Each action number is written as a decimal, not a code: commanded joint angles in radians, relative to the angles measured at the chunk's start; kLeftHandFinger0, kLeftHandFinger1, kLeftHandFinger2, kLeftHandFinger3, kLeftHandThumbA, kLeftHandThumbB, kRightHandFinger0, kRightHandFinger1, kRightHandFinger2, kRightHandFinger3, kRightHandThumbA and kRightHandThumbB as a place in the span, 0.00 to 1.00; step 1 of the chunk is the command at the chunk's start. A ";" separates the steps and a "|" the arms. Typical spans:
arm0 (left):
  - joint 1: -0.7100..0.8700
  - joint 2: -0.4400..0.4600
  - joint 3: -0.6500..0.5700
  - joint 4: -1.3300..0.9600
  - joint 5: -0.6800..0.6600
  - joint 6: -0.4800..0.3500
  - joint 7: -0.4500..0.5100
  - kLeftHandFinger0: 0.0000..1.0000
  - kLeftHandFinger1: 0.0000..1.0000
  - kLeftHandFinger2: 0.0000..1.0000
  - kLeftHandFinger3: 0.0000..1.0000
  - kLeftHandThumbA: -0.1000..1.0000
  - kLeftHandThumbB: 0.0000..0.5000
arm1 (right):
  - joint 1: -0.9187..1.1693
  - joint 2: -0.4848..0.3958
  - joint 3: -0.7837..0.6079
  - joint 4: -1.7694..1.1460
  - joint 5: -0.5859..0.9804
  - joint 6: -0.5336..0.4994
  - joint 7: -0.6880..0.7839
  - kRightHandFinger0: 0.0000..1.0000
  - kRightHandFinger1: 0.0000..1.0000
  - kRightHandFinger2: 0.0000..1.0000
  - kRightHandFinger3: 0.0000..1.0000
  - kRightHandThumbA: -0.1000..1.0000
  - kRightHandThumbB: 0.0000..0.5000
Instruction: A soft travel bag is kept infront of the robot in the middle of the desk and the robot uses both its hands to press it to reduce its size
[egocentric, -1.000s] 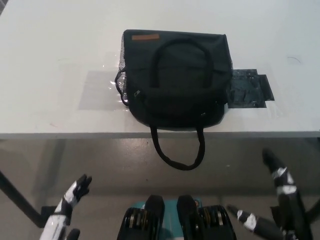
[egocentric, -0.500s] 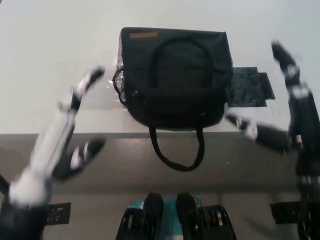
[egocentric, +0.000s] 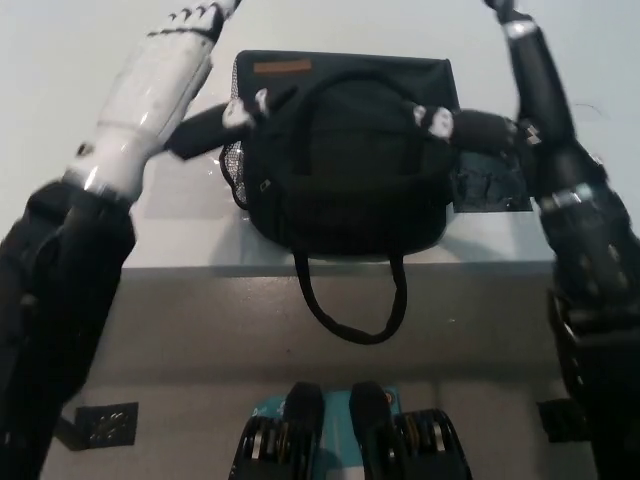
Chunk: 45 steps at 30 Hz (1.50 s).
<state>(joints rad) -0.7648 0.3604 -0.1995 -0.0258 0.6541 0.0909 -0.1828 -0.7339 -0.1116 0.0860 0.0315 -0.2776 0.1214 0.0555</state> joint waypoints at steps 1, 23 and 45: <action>-0.150 0.045 -0.069 0.136 0.170 0.058 -0.026 1.00 1.00 1.00 1.00 1.00 0.26 | -0.154 0.001 0.023 0.137 -0.021 0.070 0.019 1.00 1.00 1.00 1.00 1.00 0.52; -0.486 -0.136 -0.300 0.758 0.253 0.164 -0.010 1.00 1.00 1.00 1.00 1.00 0.64 | -0.382 0.041 -0.014 0.687 0.058 -0.077 -0.038 1.00 1.00 1.00 1.00 1.00 0.52; -0.492 -0.246 -0.419 0.907 0.275 0.229 0.016 1.00 1.00 1.00 1.00 1.00 0.42 | -0.290 0.010 -0.002 0.589 0.036 -0.014 -0.037 1.00 1.00 1.00 1.00 1.00 0.46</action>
<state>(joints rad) -1.2294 0.1236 -0.6044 0.8748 0.9126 0.3043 -0.2013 -0.9940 -0.1013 0.0798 0.6836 -0.2457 0.1184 0.0291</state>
